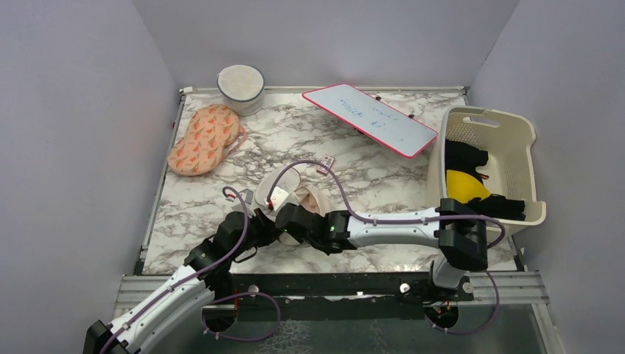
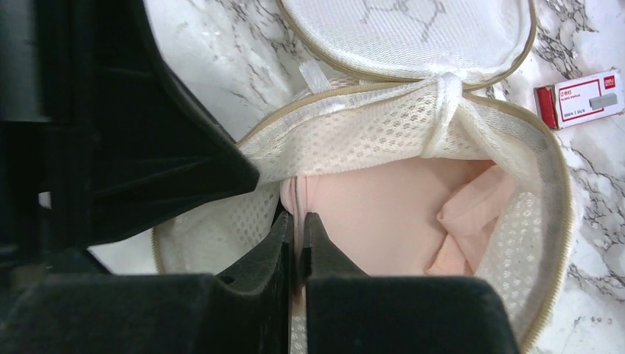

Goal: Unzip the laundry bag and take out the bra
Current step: Pick up the bra from the laundry bag.

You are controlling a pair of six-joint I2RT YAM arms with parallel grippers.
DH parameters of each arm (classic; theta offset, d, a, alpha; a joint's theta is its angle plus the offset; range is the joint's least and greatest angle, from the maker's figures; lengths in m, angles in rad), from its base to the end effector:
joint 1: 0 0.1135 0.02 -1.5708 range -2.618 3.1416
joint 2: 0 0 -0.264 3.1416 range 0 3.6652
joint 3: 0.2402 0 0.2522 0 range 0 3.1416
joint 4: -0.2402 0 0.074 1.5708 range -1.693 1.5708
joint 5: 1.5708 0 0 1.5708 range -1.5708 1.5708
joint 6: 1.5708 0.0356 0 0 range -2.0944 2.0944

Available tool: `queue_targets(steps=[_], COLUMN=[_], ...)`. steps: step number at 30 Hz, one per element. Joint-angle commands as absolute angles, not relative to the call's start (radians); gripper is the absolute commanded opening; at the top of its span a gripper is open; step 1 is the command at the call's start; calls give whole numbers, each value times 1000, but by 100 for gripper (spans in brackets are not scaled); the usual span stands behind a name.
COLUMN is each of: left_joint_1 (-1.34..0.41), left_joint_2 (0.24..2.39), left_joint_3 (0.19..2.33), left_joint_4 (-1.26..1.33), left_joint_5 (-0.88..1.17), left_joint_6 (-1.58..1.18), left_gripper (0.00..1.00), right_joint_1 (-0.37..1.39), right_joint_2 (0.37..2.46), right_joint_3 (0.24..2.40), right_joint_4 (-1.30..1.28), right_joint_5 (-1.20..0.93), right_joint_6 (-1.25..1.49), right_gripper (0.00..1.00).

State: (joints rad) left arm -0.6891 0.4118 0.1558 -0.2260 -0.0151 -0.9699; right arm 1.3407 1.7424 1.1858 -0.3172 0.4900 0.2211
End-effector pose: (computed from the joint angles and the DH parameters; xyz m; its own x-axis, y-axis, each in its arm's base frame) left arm 0.0986 -0.0806 0.1644 -0.7182 -0.4769 -0.5067 0.0585 0.6842 -0.7269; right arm 0.1013 0.3588 0.2143 -0.3439 -0.6197 -0.7054 -0.7326 0.6471 -0.2113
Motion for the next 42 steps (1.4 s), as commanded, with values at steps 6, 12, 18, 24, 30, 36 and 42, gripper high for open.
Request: queue_targets(steps=[6, 12, 18, 24, 30, 36, 42], left_joint_1=[-693, -692, -692, -692, -692, -693, -692], left_joint_2=[408, 409, 416, 396, 418, 448, 450], left_joint_3=[201, 221, 243, 298, 285, 283, 294], left_joint_4=[-210, -220, -231, -288, -279, -246, -247], left_joint_5=[-1, -14, -32, -64, -57, -34, -27], left_joint_6=[-939, -921, -911, -867, -878, -881, -869], left_gripper=[0, 0, 0, 0, 0, 0, 0], right_joint_1=[1344, 1344, 1342, 1338, 1336, 1336, 1336], right_joint_2=[1574, 1497, 1428, 1372, 1303, 1269, 1262], right_joint_3=[1131, 1108, 1111, 1035, 1036, 1124, 1303], right_joint_4=[-242, -218, -206, -197, -142, -103, -182], right_joint_5=[343, 262, 180, 144, 117, 185, 288], right_joint_6=[276, 304, 310, 287, 311, 330, 247], right_gripper=[1, 1, 1, 1, 1, 1, 1])
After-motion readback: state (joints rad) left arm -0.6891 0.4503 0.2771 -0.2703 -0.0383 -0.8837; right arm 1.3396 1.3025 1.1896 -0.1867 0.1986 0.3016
